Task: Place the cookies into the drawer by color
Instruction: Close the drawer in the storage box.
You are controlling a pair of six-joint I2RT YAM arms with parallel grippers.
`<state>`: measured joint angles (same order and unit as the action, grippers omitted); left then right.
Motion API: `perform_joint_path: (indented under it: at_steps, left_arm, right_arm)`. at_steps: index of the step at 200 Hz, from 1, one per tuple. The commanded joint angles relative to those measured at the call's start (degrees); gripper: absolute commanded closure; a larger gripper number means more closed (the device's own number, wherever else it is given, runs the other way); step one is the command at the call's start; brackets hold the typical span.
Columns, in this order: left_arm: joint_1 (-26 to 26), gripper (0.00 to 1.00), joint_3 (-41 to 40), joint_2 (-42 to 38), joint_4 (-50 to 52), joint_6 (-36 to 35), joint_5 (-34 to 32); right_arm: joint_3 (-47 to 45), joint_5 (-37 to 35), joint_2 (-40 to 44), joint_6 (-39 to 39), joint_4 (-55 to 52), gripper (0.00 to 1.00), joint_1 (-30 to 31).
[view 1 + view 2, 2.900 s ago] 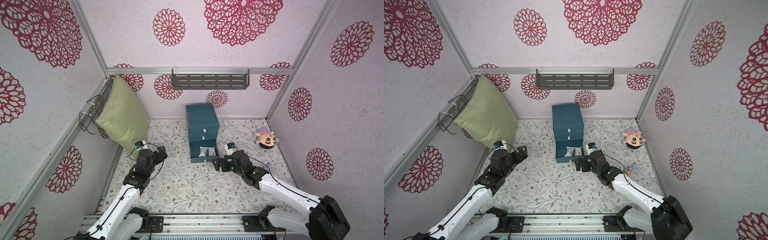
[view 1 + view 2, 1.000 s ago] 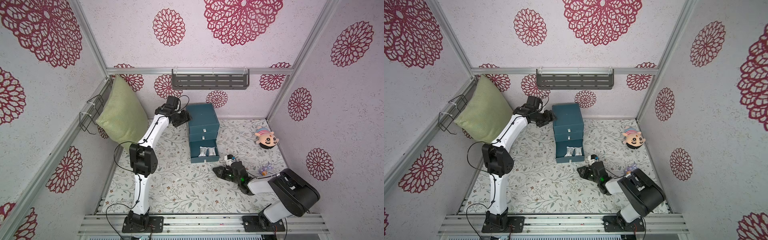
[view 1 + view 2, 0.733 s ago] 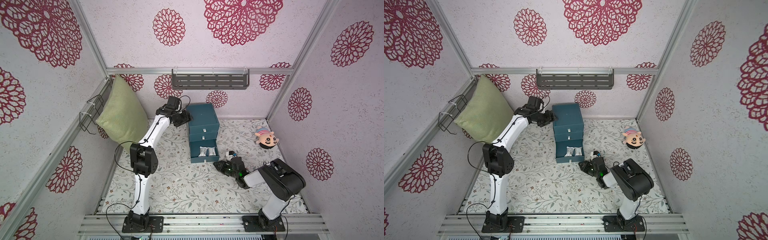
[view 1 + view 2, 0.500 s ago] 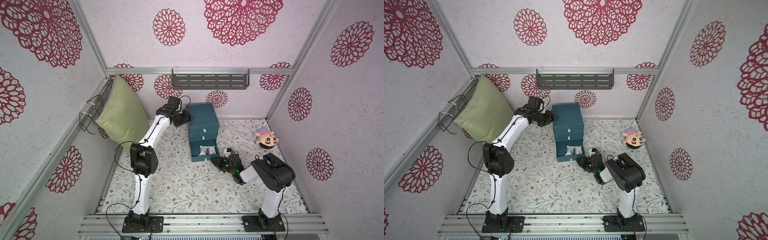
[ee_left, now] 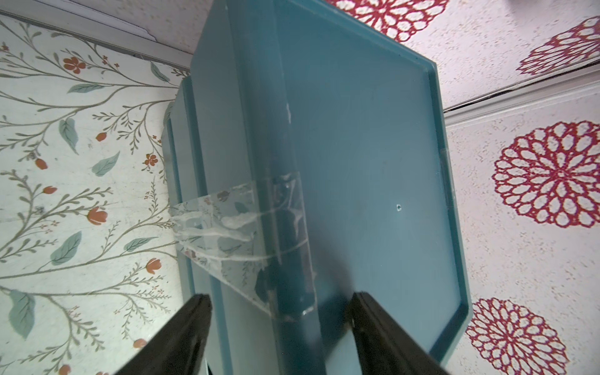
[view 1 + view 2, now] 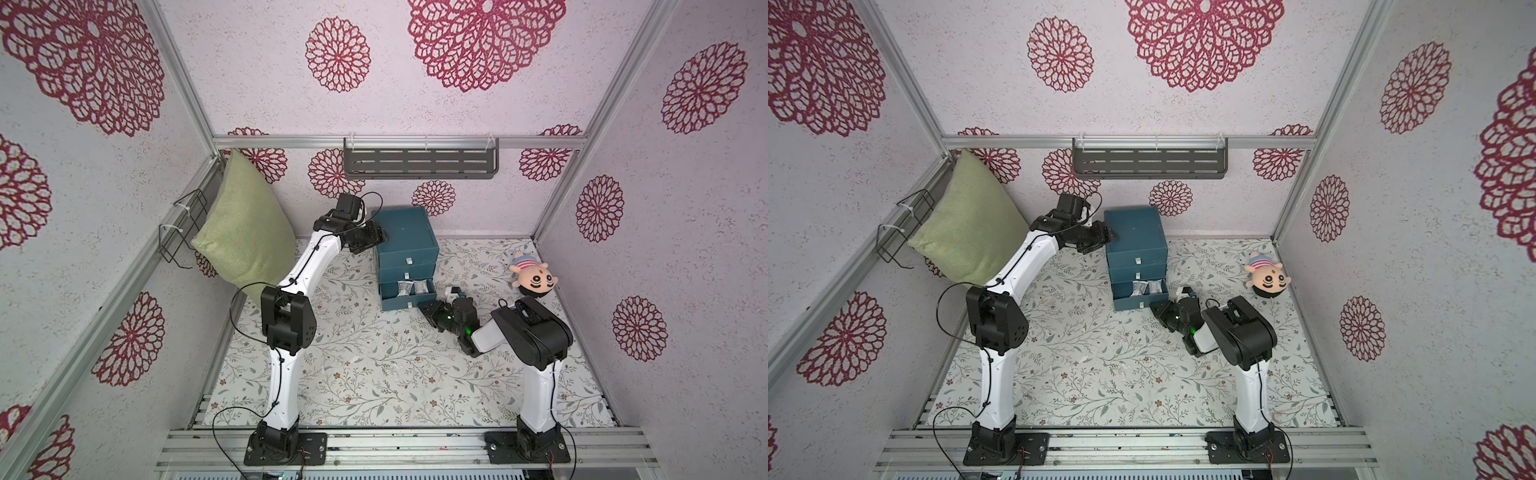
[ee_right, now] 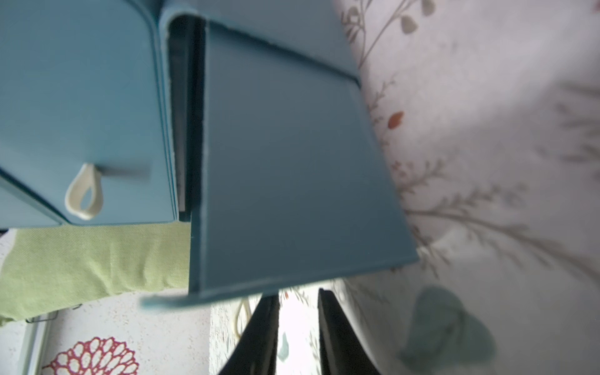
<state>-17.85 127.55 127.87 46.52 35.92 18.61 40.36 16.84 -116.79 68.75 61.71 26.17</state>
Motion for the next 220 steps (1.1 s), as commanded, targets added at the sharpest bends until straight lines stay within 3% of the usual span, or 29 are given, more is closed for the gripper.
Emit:
perform_joint_path:
  at_steps: [1,81,172,220]
  left_arm:
    - [-0.9,0.26,-2.5,1.0,6.4,-2.0,-2.3]
    - [-0.9,0.25,-3.8,-0.5,6.4,-2.5,-2.6]
    - [-1.2,0.25,-3.6,-0.1,5.9,-2.3,-2.2]
    - [-1.2,0.25,-3.8,-0.1,6.2,-2.6,-2.5]
  right_arm:
    - [1.9,0.7,-1.4,2.8,2.5,0.74,-1.0]
    - [-4.7,-0.9,3.2,7.7,8.6,0.75,-1.0]
    - [7.3,-0.6,-8.2,12.8,8.9,0.75,-1.0]
    - [8.3,-1.5,-8.2,13.8,9.3,0.75,-0.5]
